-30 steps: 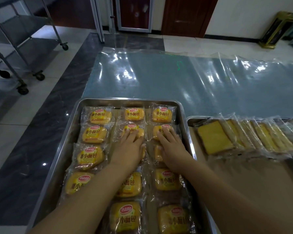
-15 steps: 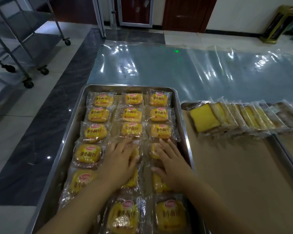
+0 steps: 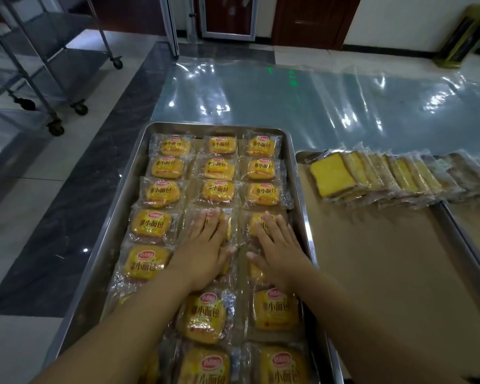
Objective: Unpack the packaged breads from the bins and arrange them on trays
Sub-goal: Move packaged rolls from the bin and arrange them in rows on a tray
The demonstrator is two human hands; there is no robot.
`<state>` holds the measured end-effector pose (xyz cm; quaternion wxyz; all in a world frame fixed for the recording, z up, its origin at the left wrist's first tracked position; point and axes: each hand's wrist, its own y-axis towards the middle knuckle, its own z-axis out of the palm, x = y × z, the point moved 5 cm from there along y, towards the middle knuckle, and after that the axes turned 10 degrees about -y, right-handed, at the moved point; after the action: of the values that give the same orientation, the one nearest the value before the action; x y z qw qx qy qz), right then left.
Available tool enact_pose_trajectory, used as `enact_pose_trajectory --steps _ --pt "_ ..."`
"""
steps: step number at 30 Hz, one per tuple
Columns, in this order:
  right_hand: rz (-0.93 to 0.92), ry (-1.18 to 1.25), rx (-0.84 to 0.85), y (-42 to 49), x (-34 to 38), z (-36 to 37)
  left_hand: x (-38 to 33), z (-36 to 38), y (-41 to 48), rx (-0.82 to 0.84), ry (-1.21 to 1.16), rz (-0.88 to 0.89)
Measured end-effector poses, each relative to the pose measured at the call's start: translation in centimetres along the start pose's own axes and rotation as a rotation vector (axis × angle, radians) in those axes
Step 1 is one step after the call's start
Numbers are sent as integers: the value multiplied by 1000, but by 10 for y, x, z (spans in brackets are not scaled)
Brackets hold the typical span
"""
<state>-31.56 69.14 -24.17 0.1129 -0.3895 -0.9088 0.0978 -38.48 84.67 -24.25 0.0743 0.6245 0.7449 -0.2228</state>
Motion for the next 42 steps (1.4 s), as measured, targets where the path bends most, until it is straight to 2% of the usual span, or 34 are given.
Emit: enact_pose_trajectory --steps 4,10,16,19,22,26,31,38,42 --pt "0 81 -91 -15 3 -9 -6 -6 -14 -69 -101 16" --pt "-115 113 -236 -70 15 -15 -17 -11 -62 -252 -272 5" --pt "-201 31 -260 -119 32 -5 -23 6 -119 -322 -321 37" --pt "-221 -27 -148 -129 36 9 -23 20 -137 -263 -299 9" --pt "-228 -107 -28 -134 35 26 -24 35 -145 -125 -226 21" --pt "-202 -168 -26 -137 39 30 -26 43 -144 -66 -97 33" --pt "-141 -74 25 -138 50 38 -25 48 -144 -40 7 63" --pt "-127 -19 30 -138 46 34 -30 52 -144 1 -43 77" --pt "-117 62 -59 -134 41 16 -35 45 -142 -5 -105 91"
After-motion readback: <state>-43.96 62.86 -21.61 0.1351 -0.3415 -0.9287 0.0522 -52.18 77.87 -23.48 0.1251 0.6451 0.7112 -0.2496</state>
